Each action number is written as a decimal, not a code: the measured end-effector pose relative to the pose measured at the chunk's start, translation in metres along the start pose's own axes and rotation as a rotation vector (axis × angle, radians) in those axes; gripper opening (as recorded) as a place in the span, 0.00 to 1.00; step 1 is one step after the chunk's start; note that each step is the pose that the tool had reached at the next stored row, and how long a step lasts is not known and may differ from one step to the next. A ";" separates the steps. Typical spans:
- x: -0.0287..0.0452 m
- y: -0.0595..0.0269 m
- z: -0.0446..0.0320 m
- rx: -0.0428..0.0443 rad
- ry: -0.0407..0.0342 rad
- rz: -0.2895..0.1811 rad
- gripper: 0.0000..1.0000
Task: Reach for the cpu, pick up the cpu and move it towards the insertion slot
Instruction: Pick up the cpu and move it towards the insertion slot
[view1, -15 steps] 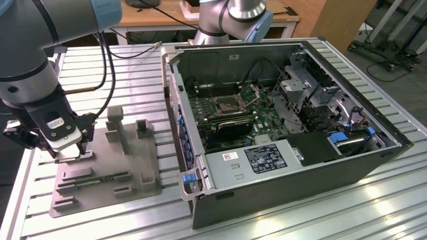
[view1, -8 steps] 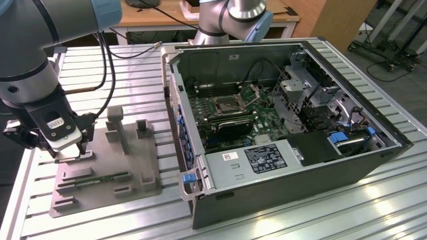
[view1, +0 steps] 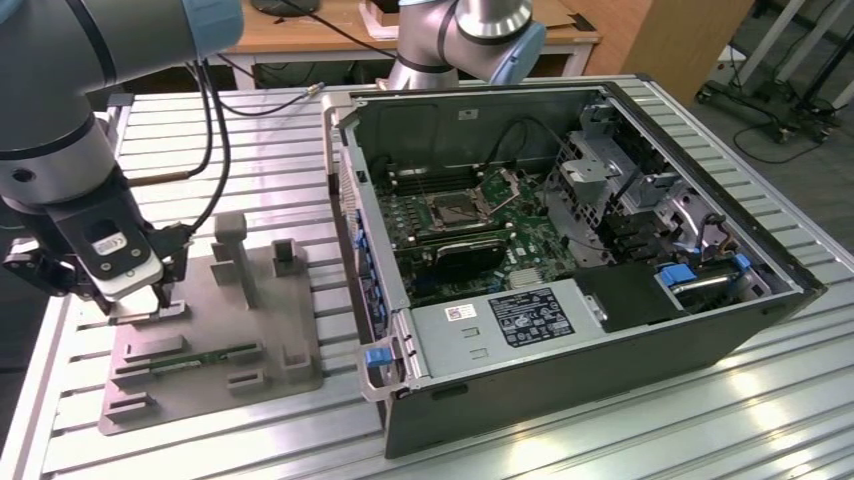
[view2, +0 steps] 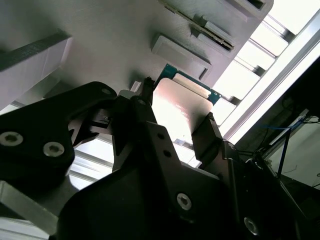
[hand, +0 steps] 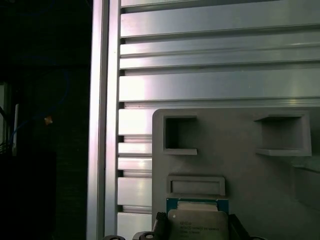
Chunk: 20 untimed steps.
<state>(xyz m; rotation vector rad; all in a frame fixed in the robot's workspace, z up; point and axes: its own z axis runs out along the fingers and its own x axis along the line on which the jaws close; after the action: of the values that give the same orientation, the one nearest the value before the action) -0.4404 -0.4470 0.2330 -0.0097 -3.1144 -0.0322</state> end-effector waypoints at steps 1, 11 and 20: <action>0.0000 0.0000 -0.0003 0.0001 0.0000 0.000 0.55; 0.0001 0.0001 -0.0035 0.0001 0.0001 0.000 0.55; 0.0002 0.0001 -0.0049 0.0000 0.0001 0.000 0.55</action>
<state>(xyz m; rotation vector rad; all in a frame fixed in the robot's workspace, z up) -0.4404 -0.4470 0.2379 -0.0098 -3.1143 -0.0321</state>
